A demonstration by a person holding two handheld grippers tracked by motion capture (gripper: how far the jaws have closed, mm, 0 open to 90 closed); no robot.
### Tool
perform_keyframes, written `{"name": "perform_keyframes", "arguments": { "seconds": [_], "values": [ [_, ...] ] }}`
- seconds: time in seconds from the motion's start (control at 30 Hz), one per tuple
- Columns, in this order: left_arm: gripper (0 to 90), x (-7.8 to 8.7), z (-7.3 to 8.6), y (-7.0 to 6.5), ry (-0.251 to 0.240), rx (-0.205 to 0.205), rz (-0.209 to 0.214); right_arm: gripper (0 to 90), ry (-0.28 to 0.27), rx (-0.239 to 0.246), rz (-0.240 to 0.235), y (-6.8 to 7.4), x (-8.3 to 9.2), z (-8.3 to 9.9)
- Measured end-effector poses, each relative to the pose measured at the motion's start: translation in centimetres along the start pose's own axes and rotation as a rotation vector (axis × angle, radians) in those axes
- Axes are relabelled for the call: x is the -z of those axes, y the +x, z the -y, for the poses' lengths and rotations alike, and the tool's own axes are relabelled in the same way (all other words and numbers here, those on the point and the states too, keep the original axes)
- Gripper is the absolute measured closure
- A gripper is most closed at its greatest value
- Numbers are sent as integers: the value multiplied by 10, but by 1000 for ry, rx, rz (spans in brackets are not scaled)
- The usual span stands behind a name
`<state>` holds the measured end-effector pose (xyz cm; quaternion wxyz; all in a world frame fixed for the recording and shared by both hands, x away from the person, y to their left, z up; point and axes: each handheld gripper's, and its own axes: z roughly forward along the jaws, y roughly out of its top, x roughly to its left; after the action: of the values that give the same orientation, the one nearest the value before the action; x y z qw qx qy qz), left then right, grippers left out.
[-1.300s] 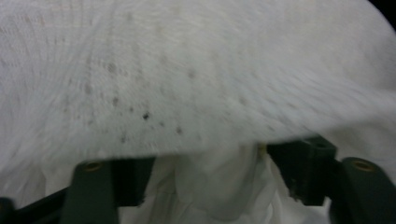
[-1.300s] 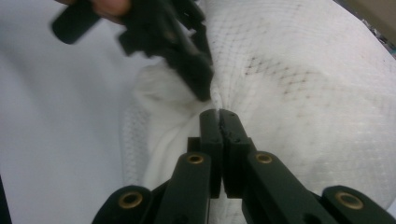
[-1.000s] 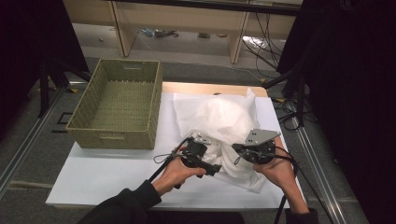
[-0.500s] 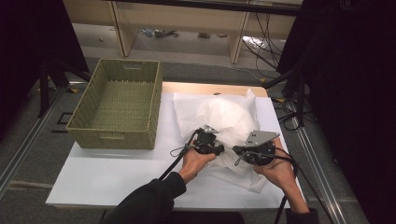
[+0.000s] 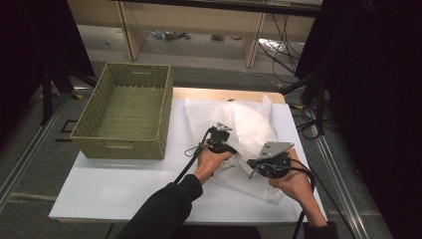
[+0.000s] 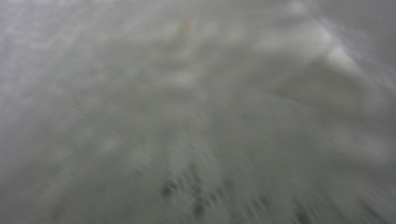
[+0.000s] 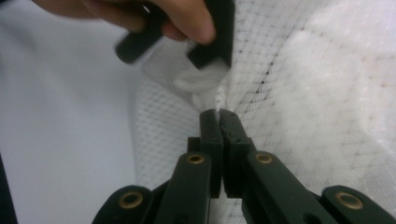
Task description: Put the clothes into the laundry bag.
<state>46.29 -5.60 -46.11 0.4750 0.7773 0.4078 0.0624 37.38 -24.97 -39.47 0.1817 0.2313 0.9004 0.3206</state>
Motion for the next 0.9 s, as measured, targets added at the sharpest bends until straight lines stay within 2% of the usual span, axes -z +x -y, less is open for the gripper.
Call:
{"name": "perform_keyframes", "arguments": {
  "seconds": [0.03,0.1,0.17,0.2,0.27,0.33,0.4,0.43,0.47,0.53,0.57,0.6,0.63,0.67,0.77,0.8,0.83,0.87,0.9],
  "values": [
    [536,7,1,0,14,-23,3,900,-7,18,1,-3,-1,0],
    [438,18,4,2,27,-43,15,900,-6,5,2,-2,0,1],
    [357,30,8,7,36,-47,-18,900,-5,12,4,-3,-1,2],
    [333,35,11,9,35,-40,-29,900,-3,13,0,-3,-1,2],
    [308,46,16,15,31,-32,-24,900,-2,1,13,-2,-1,1],
    [266,56,22,17,27,-37,-37,900,-8,15,4,-1,-2,1],
    [218,67,30,19,33,-53,-56,900,-1,9,-2,-2,1,-1],
    [209,69,32,20,37,-59,-61,900,-21,6,14,-1,1,-2],
    [200,71,35,23,45,-74,-76,900,-17,25,-4,-2,2,-2],
    [178,71,38,28,56,-66,-90,900,-30,22,6,0,3,-3],
    [185,68,39,30,53,-65,-91,900,-18,11,5,-1,4,-4],
    [182,65,39,32,66,-81,-97,900,-21,11,4,-1,4,-5],
    [173,60,40,35,59,-78,-111,900,-24,25,-3,0,4,-6],
    [175,57,40,37,67,-75,-106,900,-18,16,0,1,4,-5],
    [175,40,40,43,56,-40,-99,900,-31,18,5,2,3,-7],
    [177,35,39,44,56,-29,-91,900,-19,17,-1,2,4,-7],
    [210,32,38,45,59,-20,-75,900,-31,19,10,3,3,-7],
    [235,30,36,44,61,-11,-70,900,-32,29,-1,2,3,-7],
    [296,28,35,43,53,-10,-60,900,-32,34,-1,2,2,-7]
  ]
}}
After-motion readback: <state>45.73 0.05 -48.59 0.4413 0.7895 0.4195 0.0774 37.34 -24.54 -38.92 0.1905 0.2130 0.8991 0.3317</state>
